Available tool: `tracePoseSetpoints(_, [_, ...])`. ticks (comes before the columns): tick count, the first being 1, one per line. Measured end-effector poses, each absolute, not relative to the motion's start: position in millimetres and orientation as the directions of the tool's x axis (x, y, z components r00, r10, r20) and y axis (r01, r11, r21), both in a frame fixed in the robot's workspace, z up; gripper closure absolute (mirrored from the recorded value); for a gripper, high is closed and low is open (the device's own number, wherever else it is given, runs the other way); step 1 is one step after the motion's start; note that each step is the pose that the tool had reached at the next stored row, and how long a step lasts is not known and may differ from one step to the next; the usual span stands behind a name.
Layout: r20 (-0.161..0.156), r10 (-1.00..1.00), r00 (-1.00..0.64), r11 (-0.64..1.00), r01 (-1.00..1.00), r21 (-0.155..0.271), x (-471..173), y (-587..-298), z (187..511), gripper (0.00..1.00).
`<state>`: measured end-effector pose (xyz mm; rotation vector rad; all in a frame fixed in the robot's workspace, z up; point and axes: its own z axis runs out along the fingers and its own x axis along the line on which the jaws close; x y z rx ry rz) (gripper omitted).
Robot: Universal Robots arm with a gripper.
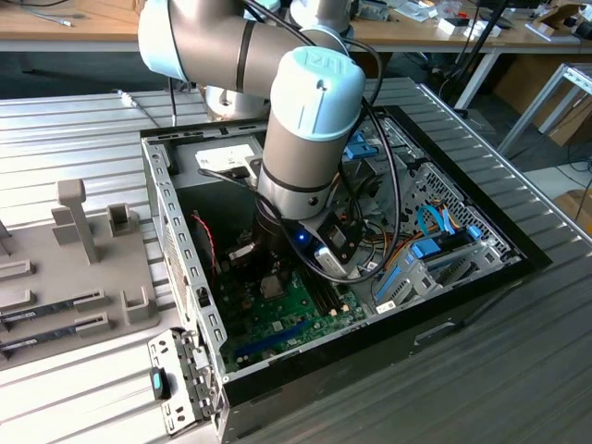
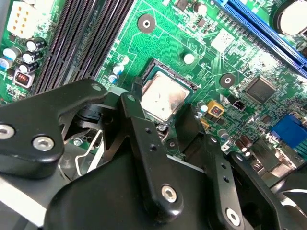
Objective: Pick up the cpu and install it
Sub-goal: 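Place the cpu into insertion slot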
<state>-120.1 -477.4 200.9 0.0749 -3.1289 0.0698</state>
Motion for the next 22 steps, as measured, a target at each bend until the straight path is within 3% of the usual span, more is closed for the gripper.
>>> tracePoseSetpoints(9, [0.011, -0.048, -0.999, 0.998, -0.048, -0.044, -120.1, -476.1, 208.7, 0.45])
tracePoseSetpoints(11, [0.011, -0.048, -0.999, 0.998, -0.048, -0.044, -120.1, -476.1, 208.7, 0.47])
tracePoseSetpoints(12, [0.011, -0.047, -0.999, 0.998, -0.048, -0.044, -120.2, -476.4, 208.7, 0.55])
tracePoseSetpoints(22, [0.013, -0.022, -1.000, 0.999, -0.023, -0.044, -117.5, -481.7, 206.7, 0.55])
